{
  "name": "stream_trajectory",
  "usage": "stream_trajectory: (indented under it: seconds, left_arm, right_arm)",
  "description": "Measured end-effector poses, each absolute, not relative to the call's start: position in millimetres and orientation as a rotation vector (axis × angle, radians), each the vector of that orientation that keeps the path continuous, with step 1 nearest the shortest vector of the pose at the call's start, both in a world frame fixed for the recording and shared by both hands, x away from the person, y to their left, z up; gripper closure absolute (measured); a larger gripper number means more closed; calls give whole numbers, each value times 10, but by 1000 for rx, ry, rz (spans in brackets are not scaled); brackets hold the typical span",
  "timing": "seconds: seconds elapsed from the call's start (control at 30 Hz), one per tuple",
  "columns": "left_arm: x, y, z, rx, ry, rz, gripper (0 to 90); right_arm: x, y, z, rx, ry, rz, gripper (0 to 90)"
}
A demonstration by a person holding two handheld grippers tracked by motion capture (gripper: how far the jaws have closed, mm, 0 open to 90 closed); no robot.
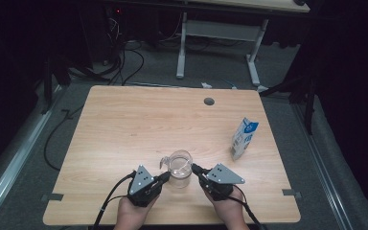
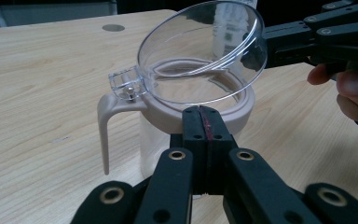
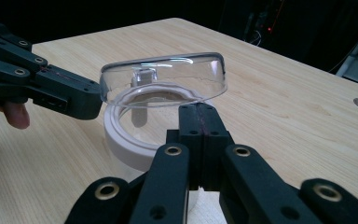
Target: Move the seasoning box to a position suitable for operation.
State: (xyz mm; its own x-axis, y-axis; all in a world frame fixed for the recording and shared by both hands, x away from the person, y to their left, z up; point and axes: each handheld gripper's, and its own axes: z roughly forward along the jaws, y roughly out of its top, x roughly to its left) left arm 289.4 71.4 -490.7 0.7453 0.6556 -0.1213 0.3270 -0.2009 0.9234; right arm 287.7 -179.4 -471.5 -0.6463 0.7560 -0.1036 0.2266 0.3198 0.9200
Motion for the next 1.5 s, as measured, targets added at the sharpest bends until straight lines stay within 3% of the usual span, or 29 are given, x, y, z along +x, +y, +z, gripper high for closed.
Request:
stream_trajectory:
  seconds: [1.5]
  left_arm:
    - [2889,649,-4858,1758,758,358,900]
  right_arm:
    - [2887,-1715,-4795,861,2088,1345,900]
